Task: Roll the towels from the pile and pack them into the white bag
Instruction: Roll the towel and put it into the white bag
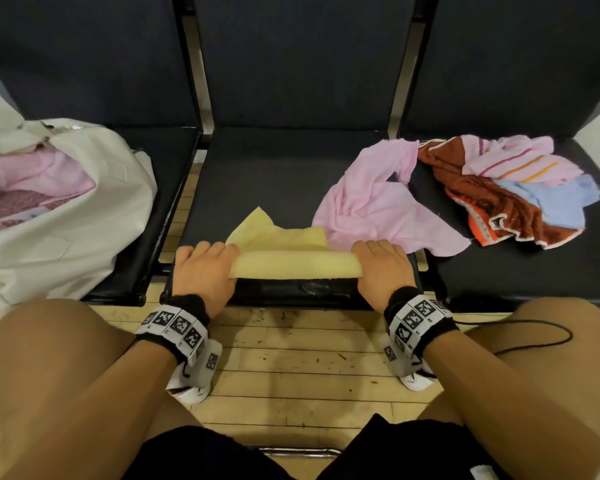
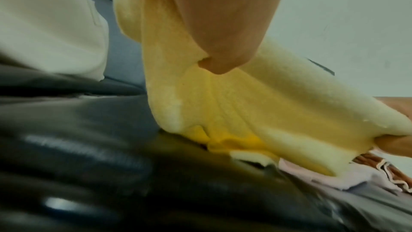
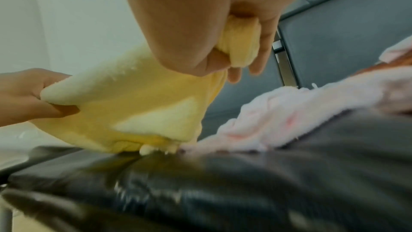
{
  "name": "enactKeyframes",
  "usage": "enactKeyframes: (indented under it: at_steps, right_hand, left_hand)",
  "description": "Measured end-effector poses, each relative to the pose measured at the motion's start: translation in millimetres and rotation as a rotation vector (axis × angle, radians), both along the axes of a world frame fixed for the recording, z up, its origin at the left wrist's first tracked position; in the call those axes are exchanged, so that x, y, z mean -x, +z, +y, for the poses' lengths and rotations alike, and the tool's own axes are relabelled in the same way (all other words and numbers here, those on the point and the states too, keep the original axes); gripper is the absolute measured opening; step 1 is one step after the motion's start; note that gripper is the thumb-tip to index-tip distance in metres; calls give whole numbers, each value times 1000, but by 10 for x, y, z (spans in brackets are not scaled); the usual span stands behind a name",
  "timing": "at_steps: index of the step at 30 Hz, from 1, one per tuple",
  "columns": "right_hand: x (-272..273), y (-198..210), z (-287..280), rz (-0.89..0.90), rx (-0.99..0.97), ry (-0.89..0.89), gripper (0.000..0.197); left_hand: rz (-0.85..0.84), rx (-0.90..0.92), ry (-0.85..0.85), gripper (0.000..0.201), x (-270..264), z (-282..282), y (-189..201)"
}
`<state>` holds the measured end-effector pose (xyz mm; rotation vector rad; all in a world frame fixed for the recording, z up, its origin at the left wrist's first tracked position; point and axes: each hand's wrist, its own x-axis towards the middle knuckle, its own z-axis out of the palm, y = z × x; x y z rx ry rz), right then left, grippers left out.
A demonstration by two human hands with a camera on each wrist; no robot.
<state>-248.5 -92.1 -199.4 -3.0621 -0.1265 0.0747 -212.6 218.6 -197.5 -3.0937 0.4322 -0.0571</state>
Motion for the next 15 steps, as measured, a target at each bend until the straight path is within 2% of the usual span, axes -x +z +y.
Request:
enactKeyframes:
  at_steps: [6, 10, 15]
  right_hand:
    - [-179, 603, -47, 58, -88, -6, 31]
    - [-355, 1054, -88, 9, -40, 98, 16]
    - [-569, 1600, -150, -55, -139, 97, 11]
  left_hand:
    - [-91, 17, 9, 34, -236, 49, 545]
    - [-156, 8, 59, 25, -422, 71, 1022]
    - [-229, 112, 168, 15, -574, 120, 1566]
